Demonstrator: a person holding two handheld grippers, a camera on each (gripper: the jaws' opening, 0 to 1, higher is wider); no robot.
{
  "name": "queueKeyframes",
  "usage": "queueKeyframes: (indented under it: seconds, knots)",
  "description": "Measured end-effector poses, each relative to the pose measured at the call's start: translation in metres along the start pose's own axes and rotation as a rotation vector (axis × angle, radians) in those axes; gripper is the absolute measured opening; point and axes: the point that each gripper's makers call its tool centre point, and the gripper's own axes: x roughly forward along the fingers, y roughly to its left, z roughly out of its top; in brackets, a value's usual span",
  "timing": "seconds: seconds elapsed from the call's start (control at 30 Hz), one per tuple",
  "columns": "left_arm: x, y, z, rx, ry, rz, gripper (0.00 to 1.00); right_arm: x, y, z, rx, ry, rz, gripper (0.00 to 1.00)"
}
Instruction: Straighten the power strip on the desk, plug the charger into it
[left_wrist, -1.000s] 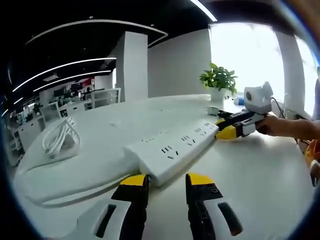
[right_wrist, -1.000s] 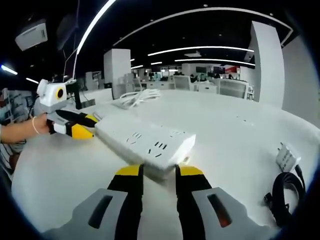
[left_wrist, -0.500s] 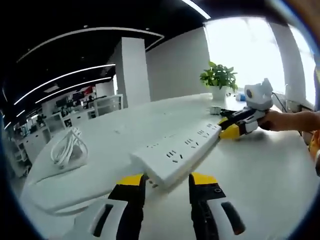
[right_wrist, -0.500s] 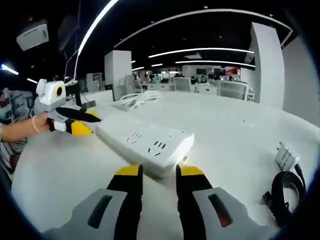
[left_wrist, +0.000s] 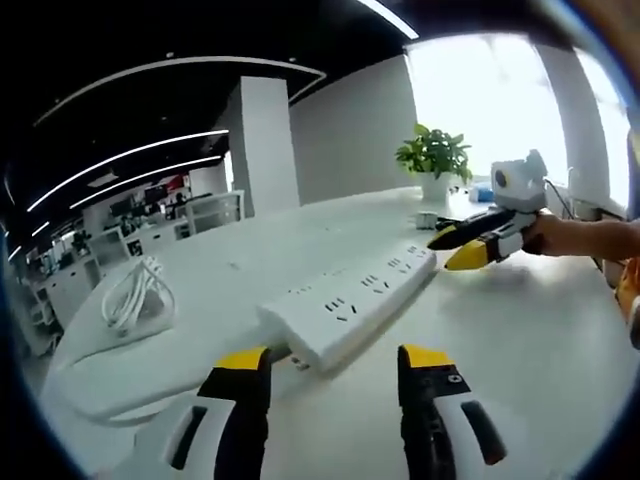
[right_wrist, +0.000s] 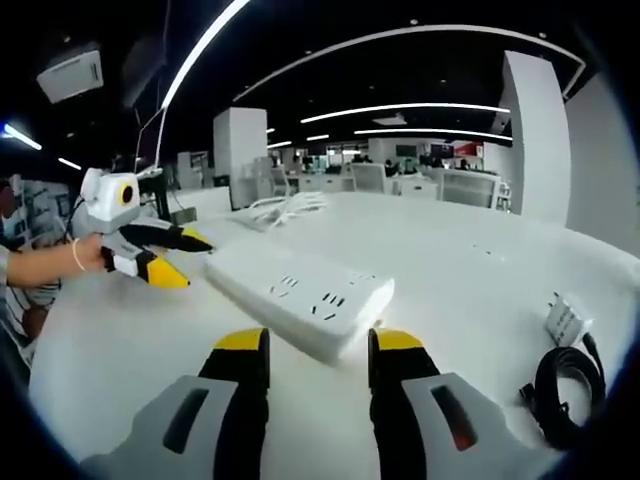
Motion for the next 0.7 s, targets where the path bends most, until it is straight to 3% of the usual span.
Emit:
queueKeyframes:
  seconds: [0.33,0.7]
  knots:
    - [-0.003,-0.008,0.001,0.016,-0.024,-0.035,0.70,-0.010,0.004,0.002,-0.008,-0.025,0.021,0.53]
    - [-0.005,-0.013,0.004,0.027,-0.041,-0.047,0.77,-0.023,0.004,0.006,-0.027,-0.048,0.040,0.64]
